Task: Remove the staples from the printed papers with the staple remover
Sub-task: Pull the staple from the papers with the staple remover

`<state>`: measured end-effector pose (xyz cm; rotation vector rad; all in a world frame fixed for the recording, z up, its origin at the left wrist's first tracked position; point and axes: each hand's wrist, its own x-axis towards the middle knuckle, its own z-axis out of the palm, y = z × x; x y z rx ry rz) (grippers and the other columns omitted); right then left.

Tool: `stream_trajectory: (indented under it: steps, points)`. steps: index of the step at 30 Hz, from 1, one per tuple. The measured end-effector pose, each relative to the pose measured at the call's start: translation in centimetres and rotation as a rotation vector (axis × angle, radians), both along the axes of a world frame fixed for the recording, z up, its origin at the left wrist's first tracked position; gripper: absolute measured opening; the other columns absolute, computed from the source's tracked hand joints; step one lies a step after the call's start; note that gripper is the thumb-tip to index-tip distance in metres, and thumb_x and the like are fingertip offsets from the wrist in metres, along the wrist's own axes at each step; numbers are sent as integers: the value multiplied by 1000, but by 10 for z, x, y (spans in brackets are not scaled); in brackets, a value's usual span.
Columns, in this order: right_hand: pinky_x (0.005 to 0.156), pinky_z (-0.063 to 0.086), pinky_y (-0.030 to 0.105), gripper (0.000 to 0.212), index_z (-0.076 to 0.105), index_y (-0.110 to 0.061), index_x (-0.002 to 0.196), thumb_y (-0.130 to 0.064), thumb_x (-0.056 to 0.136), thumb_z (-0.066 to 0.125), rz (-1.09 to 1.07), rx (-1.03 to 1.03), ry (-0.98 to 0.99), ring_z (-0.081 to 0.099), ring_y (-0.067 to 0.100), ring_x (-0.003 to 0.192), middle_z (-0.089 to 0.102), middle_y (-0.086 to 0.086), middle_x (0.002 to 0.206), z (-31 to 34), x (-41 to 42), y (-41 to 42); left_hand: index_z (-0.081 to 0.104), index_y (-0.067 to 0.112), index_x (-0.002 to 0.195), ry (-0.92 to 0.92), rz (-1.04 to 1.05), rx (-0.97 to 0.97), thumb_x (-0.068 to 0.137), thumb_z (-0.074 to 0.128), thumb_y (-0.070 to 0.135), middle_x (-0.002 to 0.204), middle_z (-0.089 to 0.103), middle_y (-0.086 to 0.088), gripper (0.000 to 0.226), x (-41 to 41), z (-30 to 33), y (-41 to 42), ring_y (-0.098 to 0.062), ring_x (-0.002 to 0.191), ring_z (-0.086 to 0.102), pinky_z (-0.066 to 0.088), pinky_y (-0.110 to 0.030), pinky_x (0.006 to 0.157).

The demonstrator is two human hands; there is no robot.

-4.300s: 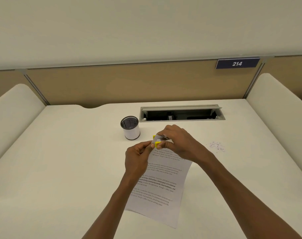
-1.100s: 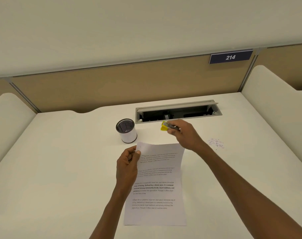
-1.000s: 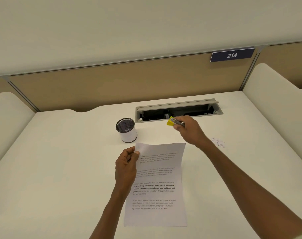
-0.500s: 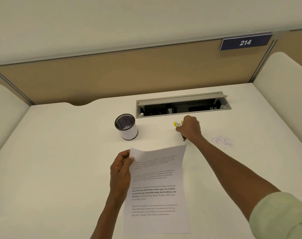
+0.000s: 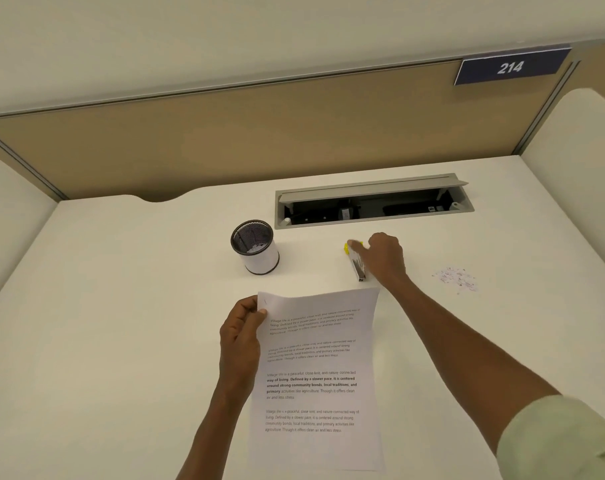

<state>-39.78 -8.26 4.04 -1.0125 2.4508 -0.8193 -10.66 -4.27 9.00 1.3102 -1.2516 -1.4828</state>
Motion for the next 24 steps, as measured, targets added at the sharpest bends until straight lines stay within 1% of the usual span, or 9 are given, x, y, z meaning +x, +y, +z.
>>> stream_trajectory:
  steps: [1,3,5,7,10,13,17,20,24]
  points:
    - [52,33,29,65,47,-5,58,-63,86,55,-17,-49,-90,49,24,55,52,6,56,2,-2,5,65,5,101,12,8,0,99,46,0,86,71,3,20,0,0,0,-5,72,65,50,-18,59]
    - [68,49,32,75,68,-3,84,-74,85,42,30,-166,-574,66,25,73,72,11,79,11,-1,26,65,4,103,33,23,8,100,46,0,87,71,1,20,1,0,-1,-5,71,65,50,-17,58]
    - [89,52,41,88,63,-8,118,-79,79,30,197,-211,-1099,68,27,100,72,13,110,11,2,56,65,3,105,50,41,15,100,46,1,89,71,-1,20,1,0,-1,-5,71,65,51,-17,59]
    - [97,49,44,94,54,-9,130,-81,73,32,331,-242,-1254,62,28,115,65,12,125,3,9,85,66,5,106,59,52,25,99,46,2,90,71,-1,21,1,0,-2,-7,73,65,51,-19,59]
    - [89,53,37,67,62,-5,119,-54,74,73,321,-284,-1196,63,30,112,67,11,120,0,34,108,68,10,105,67,61,44,100,47,5,92,72,-1,22,1,1,-2,-11,76,65,51,-25,63]
    - [87,56,45,32,71,-4,105,-19,78,79,203,-363,-1043,66,41,103,73,16,106,12,54,111,70,10,104,91,60,43,101,50,9,94,73,-3,20,3,7,-2,-15,82,66,51,-29,67]
    - [78,58,41,23,73,-6,97,-16,77,80,194,-405,-930,71,34,90,75,14,97,39,59,111,71,8,101,174,53,29,101,57,23,97,73,-6,20,10,23,-6,-18,89,66,54,-38,78]
    - [69,56,31,23,73,-5,99,-13,79,78,242,-407,-887,72,26,86,76,11,96,58,58,112,70,7,106,244,53,42,97,62,13,103,72,-9,13,17,32,-12,-21,93,67,55,-43,84]
    - [73,57,33,24,73,-4,101,-12,79,77,272,-419,-862,72,28,87,75,12,98,73,55,114,67,5,107,304,28,36,94,63,7,103,70,-10,14,21,39,-12,-21,89,67,55,-41,81]
